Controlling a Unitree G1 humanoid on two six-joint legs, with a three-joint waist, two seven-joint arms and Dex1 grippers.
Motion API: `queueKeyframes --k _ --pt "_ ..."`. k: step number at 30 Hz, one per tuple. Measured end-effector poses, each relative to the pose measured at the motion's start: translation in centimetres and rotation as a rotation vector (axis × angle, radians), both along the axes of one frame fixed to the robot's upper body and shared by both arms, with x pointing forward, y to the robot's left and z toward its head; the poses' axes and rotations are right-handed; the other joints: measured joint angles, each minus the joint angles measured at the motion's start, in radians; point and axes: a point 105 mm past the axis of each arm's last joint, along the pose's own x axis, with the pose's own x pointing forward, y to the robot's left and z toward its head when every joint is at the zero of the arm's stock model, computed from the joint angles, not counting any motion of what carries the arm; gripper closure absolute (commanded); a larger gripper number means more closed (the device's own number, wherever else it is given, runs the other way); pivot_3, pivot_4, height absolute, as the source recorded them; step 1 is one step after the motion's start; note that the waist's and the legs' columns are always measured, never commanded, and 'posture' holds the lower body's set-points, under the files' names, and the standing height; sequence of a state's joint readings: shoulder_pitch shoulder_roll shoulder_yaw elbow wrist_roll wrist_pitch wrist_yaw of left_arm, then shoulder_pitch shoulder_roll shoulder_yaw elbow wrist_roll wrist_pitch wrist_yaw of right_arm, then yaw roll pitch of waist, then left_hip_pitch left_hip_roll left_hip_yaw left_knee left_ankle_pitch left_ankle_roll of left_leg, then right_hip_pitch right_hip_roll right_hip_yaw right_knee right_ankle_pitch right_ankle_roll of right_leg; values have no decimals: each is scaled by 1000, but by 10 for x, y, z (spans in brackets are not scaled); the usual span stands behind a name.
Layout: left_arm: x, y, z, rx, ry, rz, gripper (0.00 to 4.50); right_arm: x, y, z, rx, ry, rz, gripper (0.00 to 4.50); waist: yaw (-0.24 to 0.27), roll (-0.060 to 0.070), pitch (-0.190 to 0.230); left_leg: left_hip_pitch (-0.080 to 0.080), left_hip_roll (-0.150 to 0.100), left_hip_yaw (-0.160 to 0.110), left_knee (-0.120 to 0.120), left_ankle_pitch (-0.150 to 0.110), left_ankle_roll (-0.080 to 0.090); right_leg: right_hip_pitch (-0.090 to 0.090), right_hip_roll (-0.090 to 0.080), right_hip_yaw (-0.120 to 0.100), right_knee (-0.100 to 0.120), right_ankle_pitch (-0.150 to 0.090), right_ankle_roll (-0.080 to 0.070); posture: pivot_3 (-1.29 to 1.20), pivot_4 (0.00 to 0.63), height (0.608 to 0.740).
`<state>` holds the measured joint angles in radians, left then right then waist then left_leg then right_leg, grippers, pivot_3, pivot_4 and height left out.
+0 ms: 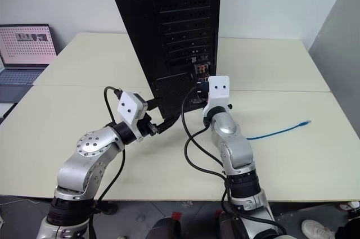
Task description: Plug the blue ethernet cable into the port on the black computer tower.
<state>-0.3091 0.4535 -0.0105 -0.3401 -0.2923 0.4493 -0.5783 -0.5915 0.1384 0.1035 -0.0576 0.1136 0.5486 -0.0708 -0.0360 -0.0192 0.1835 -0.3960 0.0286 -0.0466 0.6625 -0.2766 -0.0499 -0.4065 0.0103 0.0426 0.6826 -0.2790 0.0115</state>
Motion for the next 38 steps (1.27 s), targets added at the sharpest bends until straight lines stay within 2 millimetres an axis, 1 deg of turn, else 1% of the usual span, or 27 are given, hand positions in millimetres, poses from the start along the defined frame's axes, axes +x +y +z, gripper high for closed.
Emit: queueKeyframes --k 7,8,11,12,17,18,20,22,23,25,26,27,28,30,31,33,35,38 --pt "0 0 0 1 -1 2 866 1 5 0 -9 0 33 4500 -9 0 0 0 2 0 0 1 0 0 4 0 0 1 -2 0 150 740" --pt "0 0 0 1 -1 4 810 1 6 0 -9 -1 39 3852 -11 0 0 0 2 0 0 1 0 0 4 0 0 1 -2 0 150 740" --pt "1 1 0 1 -3 9 810 -1 9 -1 -18 3 78 3204 -14 0 0 0 2 0 0 1 0 0 4 0 0 1 -2 0 150 740" --pt "1 1 0 0 -3 12 810 -1 8 -2 -27 2 85 3072 -14 0 0 0 1 -1 0 1 0 0 4 0 0 1 -2 0 150 740" --pt "4 6 0 -4 -2 41 810 -5 -4 -5 -85 1 132 2004 -10 0 0 -1 1 -1 0 1 0 0 3 0 0 1 -2 0 150 740" --pt "5 8 -1 -6 1 49 810 -7 -9 -5 -101 -6 141 1835 -10 0 0 -1 1 -1 0 1 0 -1 3 0 -1 1 -2 0 150 740" --pt "5 11 -2 10 9 57 810 -15 -17 -1 -142 -32 202 1357 -7 0 0 -2 1 -1 0 1 0 -1 3 0 -1 1 -2 0 150 740" --pt "6 20 -2 46 5 79 810 -21 -31 5 -178 -51 233 967 -3 0 0 -2 1 -1 0 1 0 -1 3 -1 -1 1 -2 0 150 740" --pt "6 23 -2 62 11 83 810 -24 -34 6 -190 -56 265 761 -3 0 0 -2 1 -1 0 1 0 -1 3 -1 -1 1 -2 0 150 740" --pt "5 38 -4 123 20 123 810 -34 -42 12 -247 -80 344 247 -4 0 0 -2 0 -1 -1 1 0 -1 3 -1 -1 1 -2 0 150 740" --pt "5 43 -4 135 22 134 810 -36 -48 15 -263 -91 356 59 -4 0 0 -2 0 -1 -1 1 0 -1 3 -1 -1 1 -2 0 150 740" --pt "4 48 -3 148 28 135 810 -39 -55 20 -276 -103 391 59 -3 0 0 -2 0 -1 0 1 0 -1 3 -2 -1 1 -2 0 150 740" --pt "3 50 -3 155 34 133 810 -41 -58 21 -283 -103 411 59 -2 0 0 -2 0 -1 0 1 0 -1 3 -2 -1 1 -2 0 150 740" --pt "-2 60 -2 174 58 116 810 -49 -70 24 -273 -96 493 59 -1 0 0 -2 0 0 0 1 0 -1 4 -2 -1 1 -2 0 150 740" --pt "-5 66 -1 188 64 106 810 -54 -80 25 -272 -90 531 59 0 0 0 -2 0 0 0 1 0 0 4 -2 -1 1 -2 0 150 740" --pt "-9 70 2 209 71 81 810 -60 -89 28 -284 -88 582 59 1 0 1 -2 0 1 0 1 0 0 4 -2 -2 1 -2 0 150 740" --pt "-13 71 5 219 74 47 810 -63 -95 30 -286 -90 620 59 1 0 1 -2 0 2 0 1 0 0 4 -1 -2 1 -2 0 150 740" --pt "-19 75 8 228 86 20 810 -63 -102 28 -289 -70 652 59 1 0 1 -1 0 3 0 1 0 0 4 -1 -1 1 -2 0 150 740"
